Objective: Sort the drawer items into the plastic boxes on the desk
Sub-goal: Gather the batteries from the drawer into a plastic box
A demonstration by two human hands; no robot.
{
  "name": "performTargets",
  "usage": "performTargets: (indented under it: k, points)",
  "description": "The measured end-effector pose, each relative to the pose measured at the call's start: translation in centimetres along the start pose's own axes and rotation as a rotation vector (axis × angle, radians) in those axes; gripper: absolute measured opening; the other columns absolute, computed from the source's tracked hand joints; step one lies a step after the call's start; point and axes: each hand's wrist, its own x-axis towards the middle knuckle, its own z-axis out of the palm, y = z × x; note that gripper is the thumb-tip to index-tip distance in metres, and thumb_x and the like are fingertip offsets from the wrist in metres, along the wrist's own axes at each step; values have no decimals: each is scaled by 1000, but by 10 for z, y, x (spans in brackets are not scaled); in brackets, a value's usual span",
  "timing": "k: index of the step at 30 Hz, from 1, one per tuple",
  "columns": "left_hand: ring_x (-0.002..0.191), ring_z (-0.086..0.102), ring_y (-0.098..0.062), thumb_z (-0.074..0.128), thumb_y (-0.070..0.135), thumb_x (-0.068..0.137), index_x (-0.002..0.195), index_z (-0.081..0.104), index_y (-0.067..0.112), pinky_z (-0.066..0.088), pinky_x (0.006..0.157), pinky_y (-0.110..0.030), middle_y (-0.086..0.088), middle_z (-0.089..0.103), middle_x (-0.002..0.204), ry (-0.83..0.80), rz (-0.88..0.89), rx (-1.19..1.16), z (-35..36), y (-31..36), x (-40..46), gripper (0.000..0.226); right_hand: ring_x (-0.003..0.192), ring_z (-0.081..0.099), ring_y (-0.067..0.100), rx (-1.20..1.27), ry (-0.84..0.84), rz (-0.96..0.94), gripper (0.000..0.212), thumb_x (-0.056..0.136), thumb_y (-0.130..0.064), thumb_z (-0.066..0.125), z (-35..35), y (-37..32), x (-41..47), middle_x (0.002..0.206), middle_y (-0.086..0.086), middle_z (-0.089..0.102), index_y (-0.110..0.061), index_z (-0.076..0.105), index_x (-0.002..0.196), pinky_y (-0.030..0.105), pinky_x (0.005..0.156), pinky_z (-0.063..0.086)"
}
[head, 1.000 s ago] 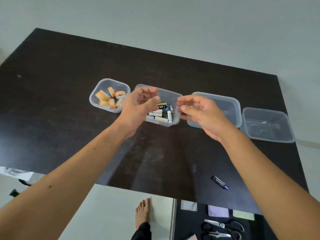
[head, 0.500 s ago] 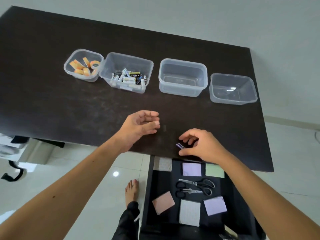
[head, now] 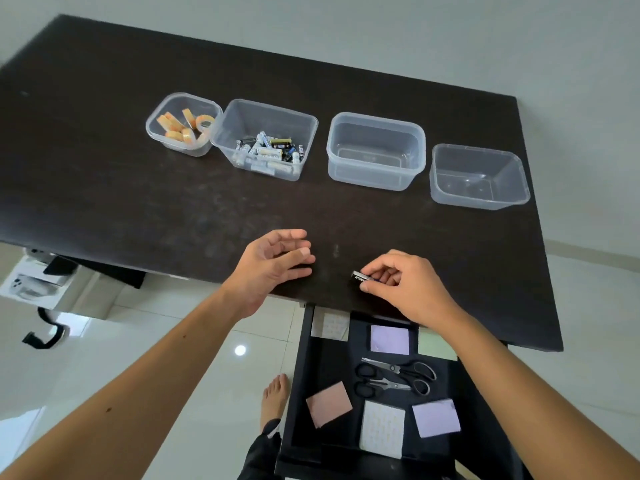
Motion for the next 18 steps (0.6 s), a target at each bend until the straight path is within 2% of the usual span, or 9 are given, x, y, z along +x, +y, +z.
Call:
performTargets:
  k: [3,10,15,18]
  points:
    - [114,73,-37,77,10,87,127,67,9,62,95,-47,-20,71,125,32,6,-39,-12,11,5,42,85,69,13,24,7,-43,19,83,-17,89,-4,-27,21,93,-8,72,-27,83,98,21,76,57]
    - [111,75,-35,75,7,90,126,68,10,60,98,-51,-19,72,123,95,31,-88,-50,40,27,37,88,68,8,-30,80,-217,16,90,-24,83,0,-112,115,95,-15,73,-26,81,106,12,77,54]
    - [112,74,-35,80,17,80,126,68,12,60,99,-51,-18,72,122,71,0,-62,-63,54,36,47,84,67,8,-114,150,-270,18,91,-22,83,17,-151,183,94,-10,71,-21,81,108,25,82,57]
    - [113,74,-36,80,17,80,127,68,10,60,98,-51,-23,70,126,56,-7,-50,-65,55,41,49,83,63,7,-163,186,-272,19,91,-20,81,26,-154,205,102,-6,69,-23,81,110,21,80,52]
